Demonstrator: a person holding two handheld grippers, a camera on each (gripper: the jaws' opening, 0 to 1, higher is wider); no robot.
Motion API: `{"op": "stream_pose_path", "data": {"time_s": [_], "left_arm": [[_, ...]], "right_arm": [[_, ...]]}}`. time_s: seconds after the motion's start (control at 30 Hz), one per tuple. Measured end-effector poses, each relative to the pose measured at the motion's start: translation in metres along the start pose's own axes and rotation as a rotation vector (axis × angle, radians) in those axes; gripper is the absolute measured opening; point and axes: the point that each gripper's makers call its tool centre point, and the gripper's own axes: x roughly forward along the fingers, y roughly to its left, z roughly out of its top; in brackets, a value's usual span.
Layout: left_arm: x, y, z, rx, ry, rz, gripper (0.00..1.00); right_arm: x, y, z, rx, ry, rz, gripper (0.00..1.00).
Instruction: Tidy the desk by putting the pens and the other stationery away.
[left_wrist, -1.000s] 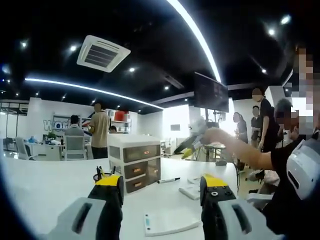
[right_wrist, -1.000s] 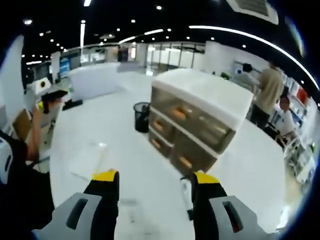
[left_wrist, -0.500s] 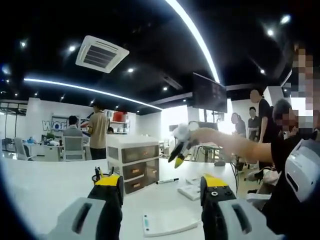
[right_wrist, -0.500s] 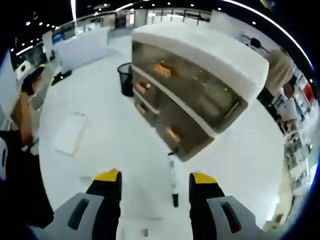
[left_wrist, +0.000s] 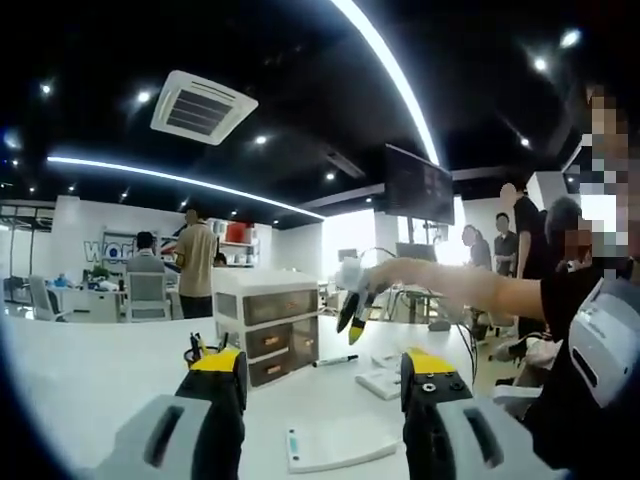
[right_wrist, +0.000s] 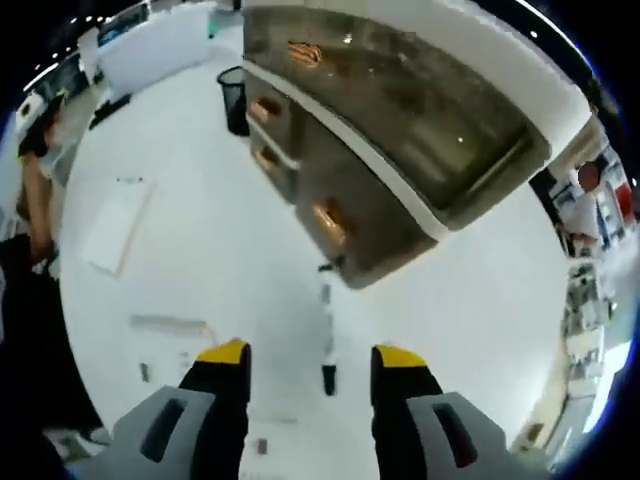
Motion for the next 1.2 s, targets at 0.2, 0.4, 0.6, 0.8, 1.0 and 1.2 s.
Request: {"op": "stream_pose_path", "data": {"time_s": [0.2, 0.4, 0.6, 0.8, 1.0, 1.2], "left_arm": [[0.000, 0.001, 0.000, 0.003, 0.003, 0.001, 0.62], [0.001, 0.001, -0.001, 0.003, 0.004, 0.001, 0.62], [0.000, 0.004, -0.002, 0.004, 0.005, 0.001, 0.62], [0.001, 0.007, -0.003, 0.000, 0.009, 0.007, 0.62], [0.000, 0.008, -0.004, 0.005, 0.007, 0.012, 0.61], [0.000, 0.010, -0.005, -0.001, 0.009, 0.013, 0.61]], "right_arm": [[0.025, 0.000, -0.011, -0.007, 0.065, 0.019, 0.43], [0.041, 0.005, -0.011, -0.047, 0.114, 0.054, 0.41], [0.057, -0.006, -0.017, -0.064, 0.164, 0.068, 0.33], [0.062, -0.009, -0.020, -0.057, 0.174, 0.083, 0.29], [0.067, -0.019, -0.025, -0.056, 0.162, 0.085, 0.19], [0.070, -0.013, -0.030, -0.126, 0.193, 0.092, 0.16]]}}
